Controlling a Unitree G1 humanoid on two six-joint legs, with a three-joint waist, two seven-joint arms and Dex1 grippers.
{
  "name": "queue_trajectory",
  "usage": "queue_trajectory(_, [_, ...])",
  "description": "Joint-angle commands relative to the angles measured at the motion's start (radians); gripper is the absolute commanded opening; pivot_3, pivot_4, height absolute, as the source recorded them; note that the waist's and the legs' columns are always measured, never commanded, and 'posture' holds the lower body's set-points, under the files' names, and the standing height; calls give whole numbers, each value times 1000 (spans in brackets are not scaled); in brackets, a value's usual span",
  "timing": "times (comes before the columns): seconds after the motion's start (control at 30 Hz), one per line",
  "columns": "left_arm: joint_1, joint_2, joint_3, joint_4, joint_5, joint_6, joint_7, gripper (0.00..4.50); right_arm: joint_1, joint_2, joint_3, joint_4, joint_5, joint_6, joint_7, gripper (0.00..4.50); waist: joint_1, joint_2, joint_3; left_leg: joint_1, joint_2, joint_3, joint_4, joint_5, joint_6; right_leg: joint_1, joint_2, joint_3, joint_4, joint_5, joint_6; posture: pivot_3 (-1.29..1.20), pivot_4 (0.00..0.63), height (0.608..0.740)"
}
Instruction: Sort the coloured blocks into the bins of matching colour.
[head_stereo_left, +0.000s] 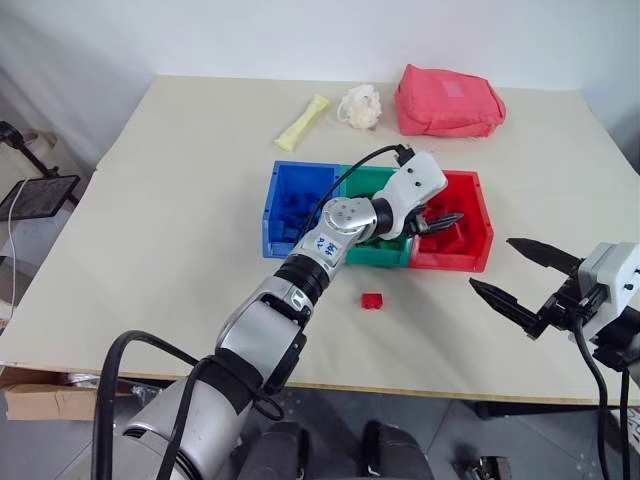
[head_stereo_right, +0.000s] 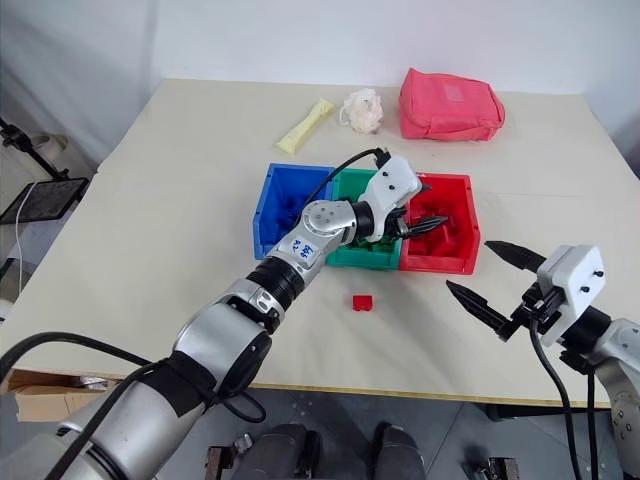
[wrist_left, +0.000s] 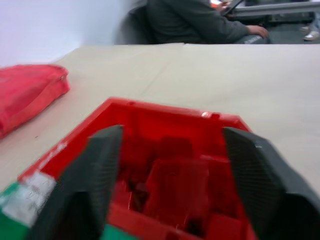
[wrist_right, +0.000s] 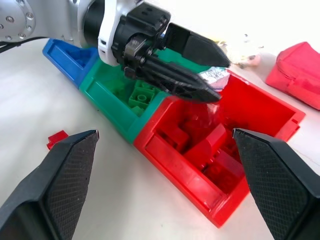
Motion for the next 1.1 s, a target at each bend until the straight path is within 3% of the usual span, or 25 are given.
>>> queue_trajectory(0.03, [-84, -112, 24, 16, 3, -62, 20, 4478, 8, -2, -37, -39, 7, -21, -9, 4500, -1, 0, 0, 0, 0, 0, 0, 0, 0, 0, 0, 0, 0, 0, 0, 0, 150, 740])
queue_trajectory(0.3, [-12, -47, 26, -93, -11, -100, -97, 4478, -17, -27, -24, -4, 6, -21, 15, 4500, 0, 0, 0, -1, 0, 1, 0, 0, 0, -1, 0, 0, 0, 0, 1, 0, 150, 740])
queue_trajectory(0.53, [318, 135, -50, -661, -75, 127, -358, 4478, -127, -66, 48, 98, -7, -28, 84, 4500, -25, 1, 0, 1, 1, 1, 0, 0, 0, -1, 0, 1, 2, 0, 1, 0, 150, 740])
queue_trajectory(0.77, [611, 380, -48, -1181, -156, 452, -444, 4478, -241, -97, 133, 208, -28, -35, 178, 4500, -46, 2, 0, 1, 2, 0, 0, 0, 0, -2, 0, 7, 4, 0, 0, 0, 150, 740])
queue_trajectory(1.0, [837, 540, 74, -1455, -234, 645, -375, 4478, -305, -128, 192, 289, -43, -42, 270, 4500, -48, 2, 0, 1, 0, -7, 1, 0, 0, 2, -1, 9, 2, 0, 0, 0, 150, 740])
queue_trajectory(1.1, [930, 602, 123, -1517, -268, 649, -375, 4478, -333, -134, 208, 320, -48, -44, 293, 4500, -52, 2, 0, 1, 2, -7, 0, -1, -2, 1, -1, 8, 2, 0, -1, 0, 150, 740])
